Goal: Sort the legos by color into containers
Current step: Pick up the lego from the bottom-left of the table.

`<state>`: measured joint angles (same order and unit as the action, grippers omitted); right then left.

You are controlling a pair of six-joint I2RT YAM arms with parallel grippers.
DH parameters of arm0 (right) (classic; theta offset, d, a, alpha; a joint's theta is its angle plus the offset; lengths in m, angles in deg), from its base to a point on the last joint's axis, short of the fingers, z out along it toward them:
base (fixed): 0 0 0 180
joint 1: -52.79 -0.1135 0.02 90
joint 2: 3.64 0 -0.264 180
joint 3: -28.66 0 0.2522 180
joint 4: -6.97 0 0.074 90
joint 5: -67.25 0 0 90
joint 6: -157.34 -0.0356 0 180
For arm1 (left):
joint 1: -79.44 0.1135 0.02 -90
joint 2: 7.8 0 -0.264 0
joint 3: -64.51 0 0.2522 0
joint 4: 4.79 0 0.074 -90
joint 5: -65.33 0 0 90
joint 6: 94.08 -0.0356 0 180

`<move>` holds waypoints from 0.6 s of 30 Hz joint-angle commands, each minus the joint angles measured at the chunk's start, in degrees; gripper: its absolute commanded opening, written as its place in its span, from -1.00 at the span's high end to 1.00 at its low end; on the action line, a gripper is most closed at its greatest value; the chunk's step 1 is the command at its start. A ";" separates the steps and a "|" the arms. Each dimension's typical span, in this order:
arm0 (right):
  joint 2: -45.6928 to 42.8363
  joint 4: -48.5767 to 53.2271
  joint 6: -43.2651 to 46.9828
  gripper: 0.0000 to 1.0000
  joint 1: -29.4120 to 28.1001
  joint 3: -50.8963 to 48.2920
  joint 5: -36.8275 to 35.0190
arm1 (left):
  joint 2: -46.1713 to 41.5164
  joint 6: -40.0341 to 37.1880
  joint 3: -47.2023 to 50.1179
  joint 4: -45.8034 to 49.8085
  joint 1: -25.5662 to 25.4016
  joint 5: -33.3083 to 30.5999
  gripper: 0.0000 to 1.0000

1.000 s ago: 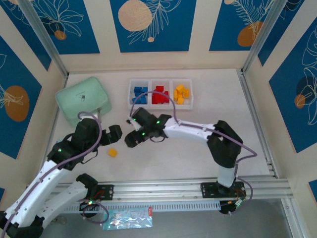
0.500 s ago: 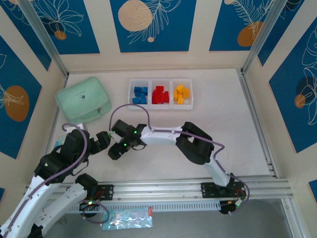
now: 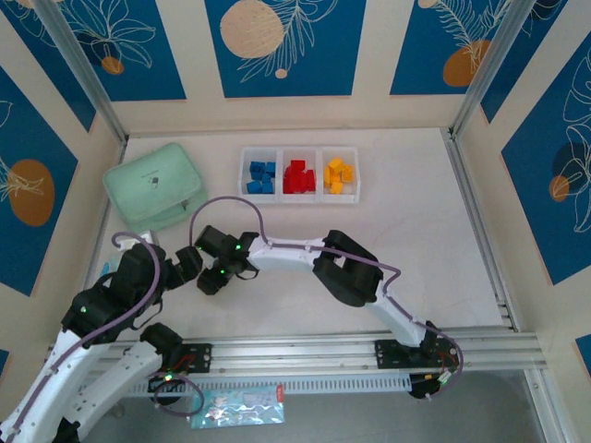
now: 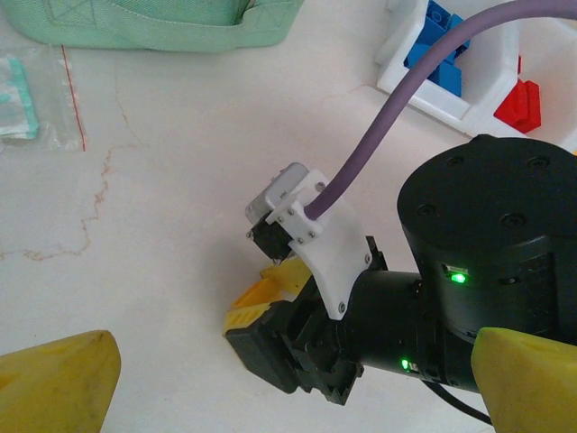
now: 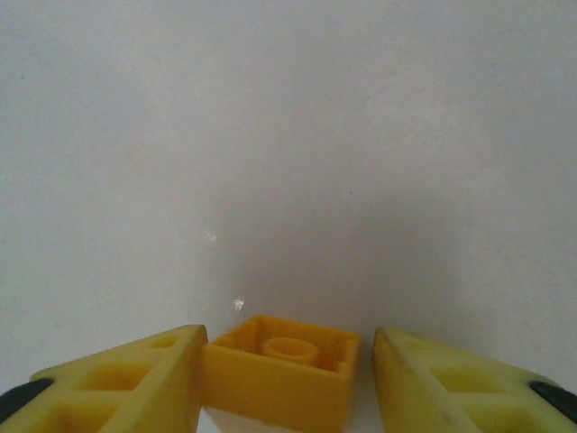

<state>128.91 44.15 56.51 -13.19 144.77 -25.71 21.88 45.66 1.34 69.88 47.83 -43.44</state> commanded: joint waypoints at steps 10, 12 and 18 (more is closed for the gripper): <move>-16.70 -1.50 -6.57 0.39 6.75 -10.10 2.79 | 0.97 -2.55 0.10 -5.72 0.54 1.58 -0.99; -20.46 -1.42 -8.78 0.43 9.54 -12.71 1.65 | 2.12 -3.75 0.14 -7.96 0.53 2.44 -0.99; -28.90 2.20 -11.70 0.45 21.22 -17.75 -3.92 | 8.61 -7.40 -0.10 -16.67 0.50 7.27 -0.99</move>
<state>102.57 43.98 47.47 4.40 129.20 -26.52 28.39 41.31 1.36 59.69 47.85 -39.65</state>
